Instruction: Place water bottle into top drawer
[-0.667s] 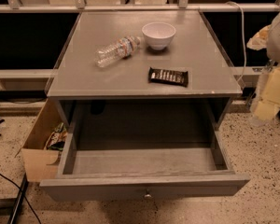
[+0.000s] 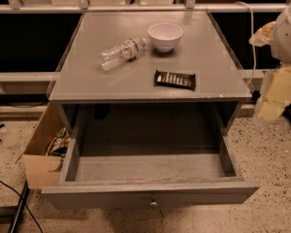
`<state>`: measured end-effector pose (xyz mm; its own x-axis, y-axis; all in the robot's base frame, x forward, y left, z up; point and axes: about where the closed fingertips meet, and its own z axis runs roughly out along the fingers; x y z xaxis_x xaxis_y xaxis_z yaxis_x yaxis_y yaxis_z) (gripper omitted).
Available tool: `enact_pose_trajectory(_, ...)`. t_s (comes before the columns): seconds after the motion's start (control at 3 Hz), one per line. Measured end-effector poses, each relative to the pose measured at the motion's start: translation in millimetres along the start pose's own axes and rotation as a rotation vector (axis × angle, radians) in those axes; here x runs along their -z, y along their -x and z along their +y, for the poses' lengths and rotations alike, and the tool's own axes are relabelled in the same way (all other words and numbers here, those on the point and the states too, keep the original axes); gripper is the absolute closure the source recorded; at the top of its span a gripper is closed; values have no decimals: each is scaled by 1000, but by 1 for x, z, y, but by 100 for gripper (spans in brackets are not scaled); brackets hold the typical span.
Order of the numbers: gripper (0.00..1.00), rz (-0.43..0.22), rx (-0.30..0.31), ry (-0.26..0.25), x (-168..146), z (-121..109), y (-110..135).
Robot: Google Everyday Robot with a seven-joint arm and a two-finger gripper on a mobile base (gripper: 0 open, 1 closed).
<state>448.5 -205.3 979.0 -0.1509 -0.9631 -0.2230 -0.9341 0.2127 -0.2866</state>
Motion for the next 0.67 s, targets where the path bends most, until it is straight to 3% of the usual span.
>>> enact_pose_trajectory(0.67, 0, -119, 290, -86, -6, -29, 74)
